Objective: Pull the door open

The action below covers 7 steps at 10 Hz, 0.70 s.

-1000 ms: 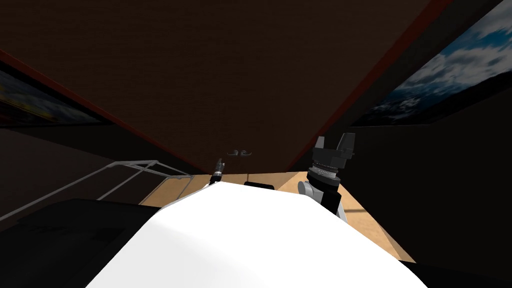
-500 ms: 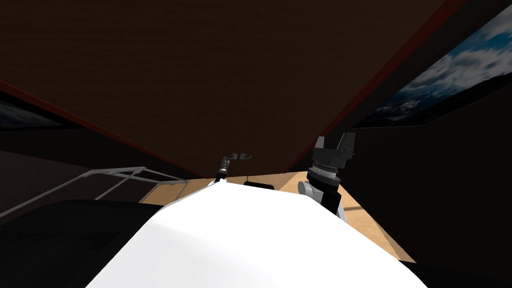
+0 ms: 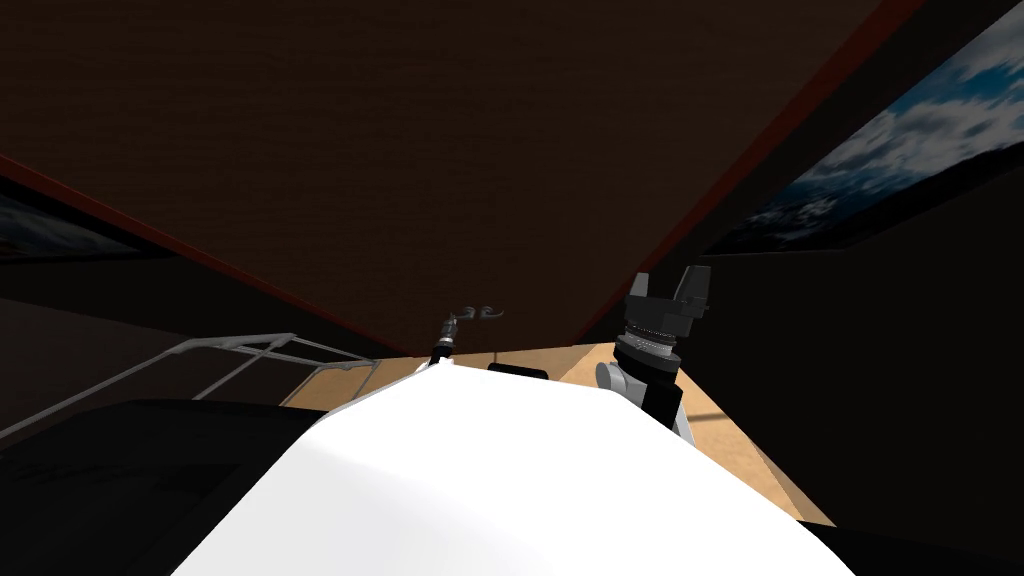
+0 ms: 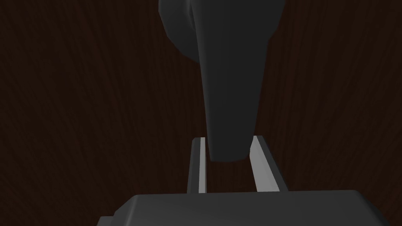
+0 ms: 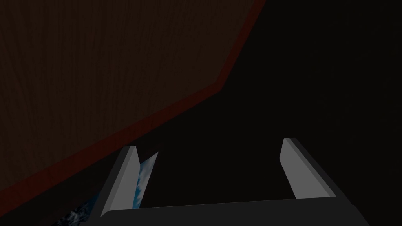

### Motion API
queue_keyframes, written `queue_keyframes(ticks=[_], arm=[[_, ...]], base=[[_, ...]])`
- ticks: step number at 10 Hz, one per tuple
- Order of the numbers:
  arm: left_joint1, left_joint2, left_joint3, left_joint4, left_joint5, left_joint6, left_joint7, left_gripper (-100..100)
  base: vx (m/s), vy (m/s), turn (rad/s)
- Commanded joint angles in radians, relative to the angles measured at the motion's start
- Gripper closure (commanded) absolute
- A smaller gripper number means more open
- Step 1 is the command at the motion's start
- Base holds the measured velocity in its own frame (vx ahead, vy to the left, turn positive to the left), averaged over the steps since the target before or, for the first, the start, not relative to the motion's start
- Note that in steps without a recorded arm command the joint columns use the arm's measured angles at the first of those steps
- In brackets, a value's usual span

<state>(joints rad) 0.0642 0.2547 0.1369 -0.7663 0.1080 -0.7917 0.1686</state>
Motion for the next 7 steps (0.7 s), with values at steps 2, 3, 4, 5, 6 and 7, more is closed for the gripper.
queue_keyframes(ticks=[2, 3, 4, 5, 6, 7], arm=[[0.026, 0.031, 0.018, 0.013, 0.009, -0.011, 0.015, 100], [0.039, 0.047, 0.021, 0.019, 0.012, -0.022, 0.027, 100], [0.039, 0.047, 0.021, 0.017, 0.012, -0.022, 0.027, 100], [0.056, 0.068, 0.018, 0.028, 0.012, -0.043, 0.049, 100], [0.06, 0.074, 0.014, 0.031, 0.012, -0.051, 0.057, 100], [0.072, 0.089, 0.001, 0.037, 0.007, -0.076, 0.082, 100]], base=[[-0.028, -0.01, -0.041], [-0.123, -0.038, -0.108], [-0.101, -0.037, -0.026], [-0.126, -0.06, -0.163], [-0.163, -0.052, -0.13], [-0.183, -0.023, -0.229]])
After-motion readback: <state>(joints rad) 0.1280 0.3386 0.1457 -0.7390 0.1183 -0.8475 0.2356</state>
